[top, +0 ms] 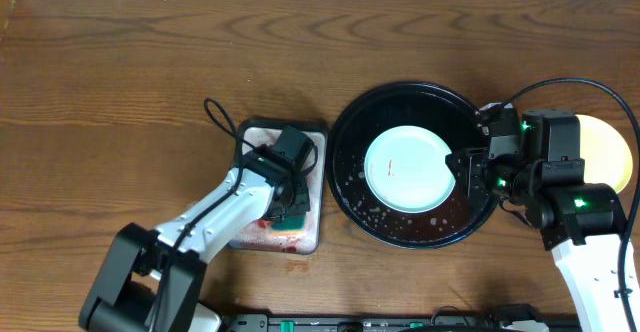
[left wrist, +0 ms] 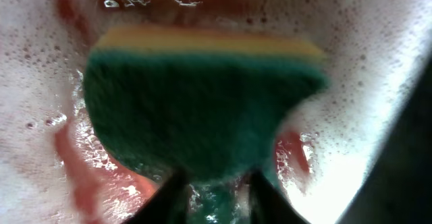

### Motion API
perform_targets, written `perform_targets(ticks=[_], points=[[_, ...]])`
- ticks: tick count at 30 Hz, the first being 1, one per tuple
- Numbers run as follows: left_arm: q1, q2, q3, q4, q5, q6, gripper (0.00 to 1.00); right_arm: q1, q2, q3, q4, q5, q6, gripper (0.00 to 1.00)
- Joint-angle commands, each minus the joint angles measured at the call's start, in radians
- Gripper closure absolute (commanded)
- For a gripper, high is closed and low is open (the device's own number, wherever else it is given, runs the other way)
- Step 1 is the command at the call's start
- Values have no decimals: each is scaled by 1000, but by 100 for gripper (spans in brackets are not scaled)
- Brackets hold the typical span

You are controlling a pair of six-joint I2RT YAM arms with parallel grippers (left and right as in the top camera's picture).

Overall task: Clean dirty plates on tray and stack at the side
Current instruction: 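Grasp the green sponge with the left gripper and lift it, then scrub the pale green plate with the sponge while right gripper holds it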

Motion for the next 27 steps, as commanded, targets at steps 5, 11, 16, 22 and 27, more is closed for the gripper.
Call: perform_targets(ticks=[5,11,16,22,27], points=[[0,85,1,1,19,3,93,8,10,2,-3,48,8,62],[11,-18,105,-133,19,64,93,6,81,2,-4,138,46,63],[11,-137,178,-209,19,138,93,0,190,2,11,153,61,71],[11,-232,185,-206,50,196,93,-39,310,2,57,148,61,76],[11,-239,185,-171,117,248,93,-109,402,2,112,60,41,78]])
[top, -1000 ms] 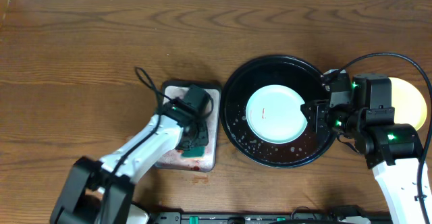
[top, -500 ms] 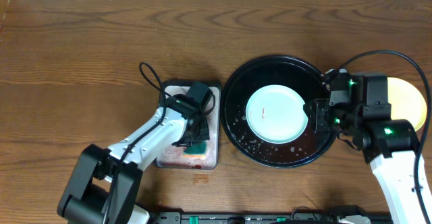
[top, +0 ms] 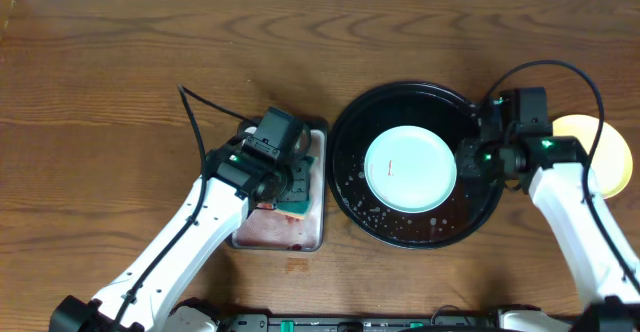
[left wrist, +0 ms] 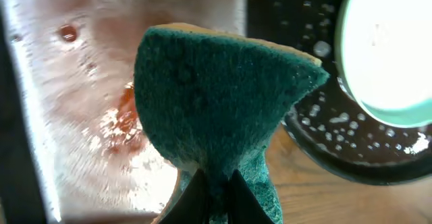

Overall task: Clean dirty plates on tray and stack at the side
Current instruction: 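Scrub the pale green plate with the sponge while right gripper holds it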

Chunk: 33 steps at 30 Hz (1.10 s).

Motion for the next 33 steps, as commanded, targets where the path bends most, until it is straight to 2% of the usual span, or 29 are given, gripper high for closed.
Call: perform_targets(ticks=[1,9,13,18,19,26,33], points=[[2,-4,18,38,55,55,93,-39,67,2,25,-76,-36,77],[-3,8,60,161,236,-45,93,-41,280,2,69,-82,-80,74],[-41,31,63,240,240,-84,93,-41,330,2,161,-93,-99,76],[-110,114,63,349,240,-147,93,-32,354,2,230,-100,-99,93],[-130,138,63,378,240,-153,93,-27,354,2,230,-100,-99,98],[-222,285,69,535,239,-223,93,26,354,1,163,-58,-106,99],[-238,418,69,663,237,-283,93,108,354,1,103,93,-102,99]])
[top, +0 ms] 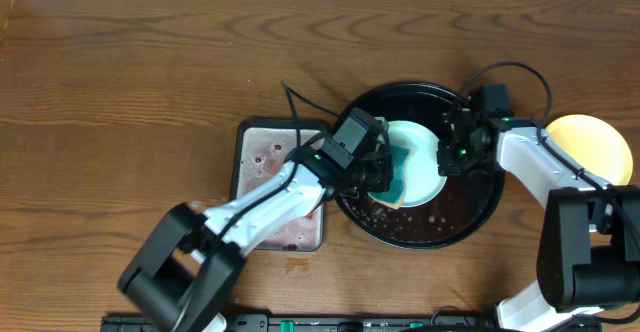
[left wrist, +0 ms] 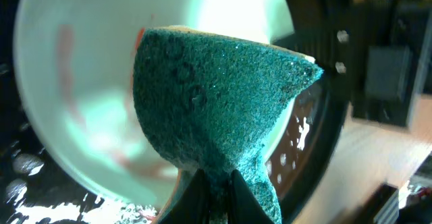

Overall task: Clean dirty plates on tray and stack at the side
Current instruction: 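Scrub the pale green plate with the sponge while right gripper holds it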

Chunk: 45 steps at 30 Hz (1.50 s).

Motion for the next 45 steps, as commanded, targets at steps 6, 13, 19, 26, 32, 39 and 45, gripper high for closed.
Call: perform_targets(ticks=[6,13,19,26,32,39,45], points=[[5,150,45,135,-43,-43,93,80,15,-21,-19,76,-12,99],[14,186,108,-60,-346,64,93,88,15,-21,-24,76,-12,99],[27,186,185,-314,-592,151,93,88,15,-21,-24,76,-12,99],[14,194,201,-276,-526,150,93,88,15,-21,-23,76,-12,99],[-13,269,201,-105,-232,21,93,88,15,-21,-23,76,-12,99],[-77,358,201,21,-39,-43,93,88,15,-21,-23,76,-12,99],[-135,356,203,19,20,0,93,88,15,-21,-20,76,-12,99]])
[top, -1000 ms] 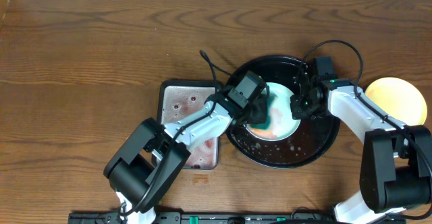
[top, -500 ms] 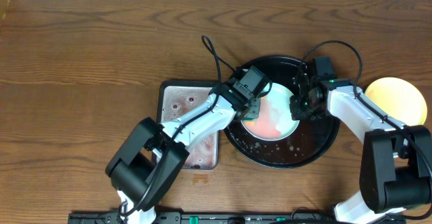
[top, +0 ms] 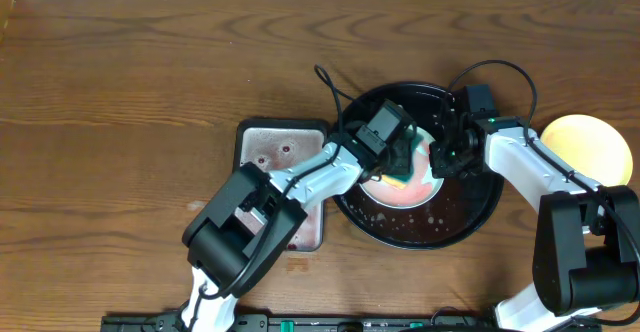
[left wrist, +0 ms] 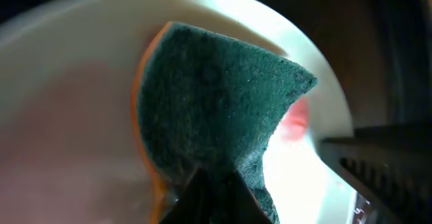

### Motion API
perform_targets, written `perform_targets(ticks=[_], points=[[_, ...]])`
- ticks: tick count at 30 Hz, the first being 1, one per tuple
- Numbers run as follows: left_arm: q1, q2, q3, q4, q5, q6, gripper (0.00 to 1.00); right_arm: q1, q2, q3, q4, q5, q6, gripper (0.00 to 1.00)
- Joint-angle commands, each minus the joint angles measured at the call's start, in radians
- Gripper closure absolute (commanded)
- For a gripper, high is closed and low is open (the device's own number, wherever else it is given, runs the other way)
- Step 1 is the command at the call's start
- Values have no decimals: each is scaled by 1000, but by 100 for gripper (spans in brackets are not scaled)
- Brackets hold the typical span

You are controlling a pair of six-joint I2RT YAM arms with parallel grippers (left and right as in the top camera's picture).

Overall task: Clean dirty plates on tray and stack at the side
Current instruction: 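Scrub the pale green plate with the sponge while right gripper holds it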

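Observation:
A pale plate (top: 385, 190), smeared pinkish-red, lies in the round black tray (top: 420, 230). My left gripper (top: 397, 158) is shut on a green sponge (top: 402, 164) pressed onto the plate's upper right part. In the left wrist view the sponge (left wrist: 216, 109) fills the middle, pinched between the fingers at the bottom, with the plate (left wrist: 67, 116) beneath. My right gripper (top: 444, 158) is at the plate's right rim; one dark finger (left wrist: 388, 163) lies over that rim, gripping it.
A clean yellow plate (top: 588, 147) sits on the table right of the tray. A square metal dish (top: 262, 152) with reddish foamy water stands left of the tray. Both arms and their cables cross over the tray.
The left gripper with the sponge has moved from the plate's left-middle to its upper right. The plate, pale teal with a red mark then, is now smeared pinkish. The right gripper stays at the rim.
The left gripper held the sponge down in the foamy dish while the right gripper was at the tray's right side. Then the sponge was lifted over the dish. Then it was on the plate with the right gripper at the rim, and now the plate is smeared.

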Motion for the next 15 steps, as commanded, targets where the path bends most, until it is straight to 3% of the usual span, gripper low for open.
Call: perform_targets(ticks=[1,8,15], points=[[-86,65,-10,-34,183,4,93,27,21,-26,-13,-4,-17,99],[-71,63,-9,-124,129,26,93,27,21,-26,-13,-5,-17,99],[10,2,13,-364,-275,27,93,27,21,-26,-13,-5,-17,99]])
